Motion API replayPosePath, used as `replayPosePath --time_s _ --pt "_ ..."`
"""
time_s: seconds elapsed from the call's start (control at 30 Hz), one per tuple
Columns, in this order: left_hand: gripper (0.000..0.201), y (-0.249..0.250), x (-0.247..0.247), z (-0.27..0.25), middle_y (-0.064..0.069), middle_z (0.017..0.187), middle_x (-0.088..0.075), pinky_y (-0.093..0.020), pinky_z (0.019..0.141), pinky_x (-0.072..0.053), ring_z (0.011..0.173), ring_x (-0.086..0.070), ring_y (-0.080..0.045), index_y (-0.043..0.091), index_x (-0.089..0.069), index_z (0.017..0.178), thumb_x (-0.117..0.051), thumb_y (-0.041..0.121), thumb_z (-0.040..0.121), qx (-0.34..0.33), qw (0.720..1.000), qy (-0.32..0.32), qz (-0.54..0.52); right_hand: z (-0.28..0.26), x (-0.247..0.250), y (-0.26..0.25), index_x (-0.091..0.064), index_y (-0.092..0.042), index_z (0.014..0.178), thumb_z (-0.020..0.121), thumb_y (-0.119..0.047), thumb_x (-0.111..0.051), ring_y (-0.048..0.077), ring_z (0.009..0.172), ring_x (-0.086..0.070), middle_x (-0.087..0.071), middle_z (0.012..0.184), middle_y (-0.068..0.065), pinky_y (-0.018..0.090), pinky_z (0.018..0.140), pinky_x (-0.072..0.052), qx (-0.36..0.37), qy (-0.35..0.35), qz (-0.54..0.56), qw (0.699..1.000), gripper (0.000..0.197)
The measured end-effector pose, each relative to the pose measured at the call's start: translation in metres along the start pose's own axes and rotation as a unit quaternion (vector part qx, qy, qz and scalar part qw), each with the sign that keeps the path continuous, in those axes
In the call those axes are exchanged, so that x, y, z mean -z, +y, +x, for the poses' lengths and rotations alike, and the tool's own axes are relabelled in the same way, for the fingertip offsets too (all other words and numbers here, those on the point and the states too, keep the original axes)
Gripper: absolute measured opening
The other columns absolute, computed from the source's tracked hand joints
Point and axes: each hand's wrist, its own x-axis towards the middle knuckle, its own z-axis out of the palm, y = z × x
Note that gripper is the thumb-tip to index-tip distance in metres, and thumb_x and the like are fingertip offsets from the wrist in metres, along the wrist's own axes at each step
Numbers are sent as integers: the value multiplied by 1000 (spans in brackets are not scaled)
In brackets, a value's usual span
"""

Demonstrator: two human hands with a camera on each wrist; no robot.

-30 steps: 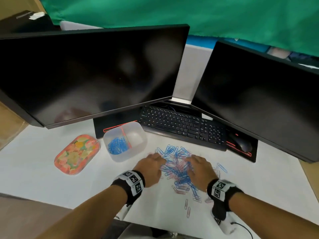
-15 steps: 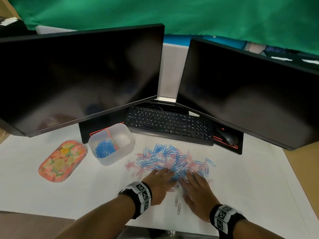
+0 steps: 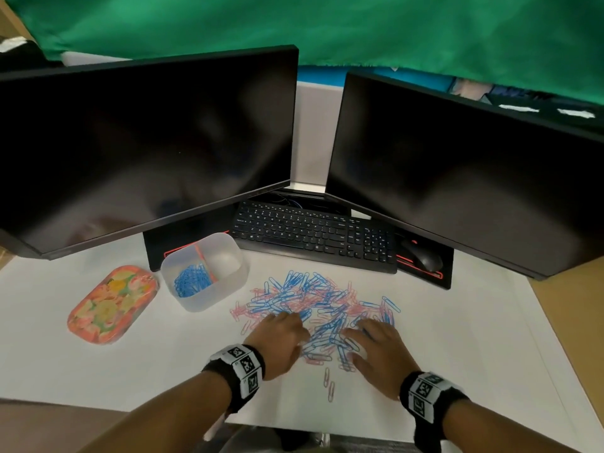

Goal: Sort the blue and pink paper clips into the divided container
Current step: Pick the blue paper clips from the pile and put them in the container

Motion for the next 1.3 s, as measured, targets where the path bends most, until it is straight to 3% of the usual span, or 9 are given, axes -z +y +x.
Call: replayPosePath --time_s 0.1,0.17,0.37,0.57,0.8,0.97,1.07,1.2,1.3 --pt "26 11 4 18 -5 114 -56 -35 87 -45 107 -53 -26 17 -60 111 -45 26 92 78 997 0 -17 17 2 -7 -65 -27 91 83 -30 -46 17 83 -56 -59 88 -7 34 72 -52 51 97 20 994 21" --pt "25 16 4 27 -6 115 -57 -37 86 -46 108 -54 -27 14 -59 110 -47 27 91 107 994 -23 -6 28 10 -22 -64 -22 82 83 -23 -45 21 75 -57 -61 79 -4 32 67 -51 71 93 25 993 19" --pt "26 18 2 37 -7 118 -58 -39 87 -51 109 -56 -27 13 -59 113 -49 21 91 155 986 -65 -2 54 13 -45 -65 -12 101 84 -9 -45 28 94 -56 -66 97 9 35 81 -47 88 16 40 995 26" --pt "18 5 2 30 -7 110 -59 -37 80 -50 101 -59 -27 15 -61 102 -51 22 88 170 981 -39 -87 59 9 -43 -61 -11 106 83 -1 -44 29 99 -55 -64 104 12 34 81 -47 77 -17 37 996 30" --pt "14 -7 4 24 -3 93 -67 -27 71 -49 84 -62 -22 19 -62 90 -50 14 85 194 961 22 -195 57 11 -40 -59 -11 107 86 -5 -45 25 100 -53 -61 106 10 34 82 -45 95 1 37 995 26" --pt "35 -14 5 17 -4 91 -69 -18 65 -43 72 -59 -17 23 -65 113 -46 8 87 199 938 48 -279 54 9 -46 -59 -11 103 87 -9 -46 26 94 -55 -62 101 10 29 74 -41 98 19 39 994 21" --pt "39 -22 1 15 -2 98 -68 -14 72 -42 78 -57 -11 22 -67 116 -46 6 87 207 929 33 -306 57 9 -47 -58 -11 106 85 -3 -45 26 94 -55 -63 102 10 28 72 -39 86 5 43 995 26" --pt "34 -27 1 14 4 89 -61 -14 73 -41 80 -56 -10 21 -67 111 -48 7 87 223 918 31 -327 61 7 -46 -59 -14 112 88 -6 -46 24 101 -57 -63 110 7 29 82 -47 54 -1 84 995 29" --pt "32 -25 3 14 6 86 -62 -17 76 -46 82 -59 -11 21 -69 103 -47 4 86 228 900 31 -371 60 10 -44 -63 -15 111 92 -9 -44 13 96 -58 -63 110 1 17 81 -44 4 23 189 982 28"
